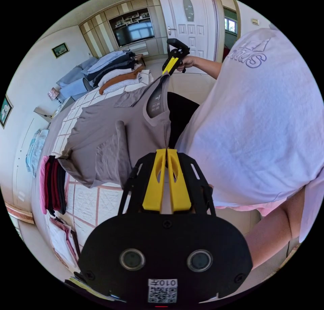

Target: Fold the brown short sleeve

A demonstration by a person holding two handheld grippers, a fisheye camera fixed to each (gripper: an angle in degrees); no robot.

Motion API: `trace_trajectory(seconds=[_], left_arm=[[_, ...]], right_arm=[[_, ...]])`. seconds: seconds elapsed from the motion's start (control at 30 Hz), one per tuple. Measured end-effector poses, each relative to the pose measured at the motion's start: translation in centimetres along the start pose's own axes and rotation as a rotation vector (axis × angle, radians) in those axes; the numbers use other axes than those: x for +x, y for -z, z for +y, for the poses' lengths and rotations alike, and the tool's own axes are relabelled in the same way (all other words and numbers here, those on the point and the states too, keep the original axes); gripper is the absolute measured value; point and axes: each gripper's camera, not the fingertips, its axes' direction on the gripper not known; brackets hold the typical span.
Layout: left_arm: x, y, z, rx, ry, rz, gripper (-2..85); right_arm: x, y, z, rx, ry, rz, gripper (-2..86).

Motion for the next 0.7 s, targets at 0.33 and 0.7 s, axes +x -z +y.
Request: trace_trajectory(seconds=[0.33,0.7], left_arm=[[0.9,0.9,-0.6,-0.016,-0.043,0.070,-0.2],[-22.5,0.0,-1.1,-0.037,0.071,0.034,-0.2]], right_arm=[[-3.3,1.6,0.4,-0.020,0.032,-0.066,2.8],[12.1,-1.2,-13.4,-0.155,0.020,-0.059,2.8]])
